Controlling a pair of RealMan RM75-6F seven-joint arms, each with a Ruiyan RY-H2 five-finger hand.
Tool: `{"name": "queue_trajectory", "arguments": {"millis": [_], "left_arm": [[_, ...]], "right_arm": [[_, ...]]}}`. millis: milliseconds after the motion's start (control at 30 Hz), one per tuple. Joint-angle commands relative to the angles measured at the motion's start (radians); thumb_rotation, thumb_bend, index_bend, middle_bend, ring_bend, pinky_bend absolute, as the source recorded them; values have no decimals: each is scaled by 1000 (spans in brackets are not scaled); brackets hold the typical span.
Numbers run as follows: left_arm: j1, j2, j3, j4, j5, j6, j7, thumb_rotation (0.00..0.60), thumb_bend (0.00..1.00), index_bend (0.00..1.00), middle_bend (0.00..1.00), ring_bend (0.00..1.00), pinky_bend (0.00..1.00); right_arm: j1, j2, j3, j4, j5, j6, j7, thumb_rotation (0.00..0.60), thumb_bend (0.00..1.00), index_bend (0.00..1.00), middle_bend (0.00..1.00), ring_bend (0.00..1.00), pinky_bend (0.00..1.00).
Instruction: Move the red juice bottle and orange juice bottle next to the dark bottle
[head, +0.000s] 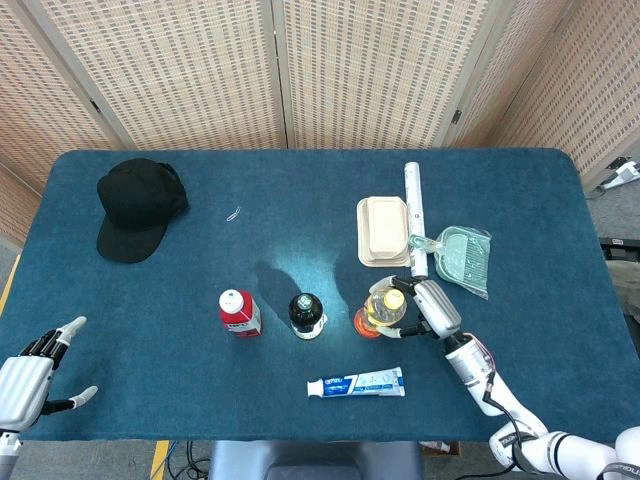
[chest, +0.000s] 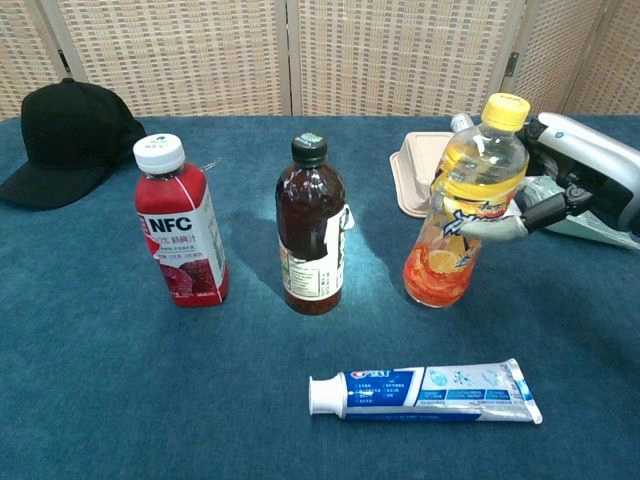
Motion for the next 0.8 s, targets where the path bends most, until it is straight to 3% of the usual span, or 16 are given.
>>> {"name": "queue_trajectory", "arguments": {"millis": [33,267,400,533,667,800], "left_arm": [[0,0,0,1,-1,-1,0,600,24,167,186,188,298],[0,-1,-1,3,-2,-6,2,600,23,167,188,188,298],[1,-1,-2,4,-3,-7,0,600,23,167,188,188,298],[2,0,-2,3,-2,-7,0,600,23,167,188,188,299],[2,-1,-2,5,-3,-9,2,600,24,167,189,188,298],[1,-2,-2,7,-4,-13,4,600,24,167,189,188,298]], "right_arm": [[4,-5,-3,4,-2,0,4,600,209,457,499,479,466],[9,-9,-19,17,-6,-2,10,600,208,457,467,473,466],[11,-6,-28,27,-13,1,-2,600,177,429,421,421,466],[14,10,-37,22,-19,0,-16,600,103,281,340,348,466],[14,37,-45,-2,-28,6,-49,600,3,96,197,230,452],[7,81,-51,-52,-32,14,-93,600,0,51,150,190,418]]}}
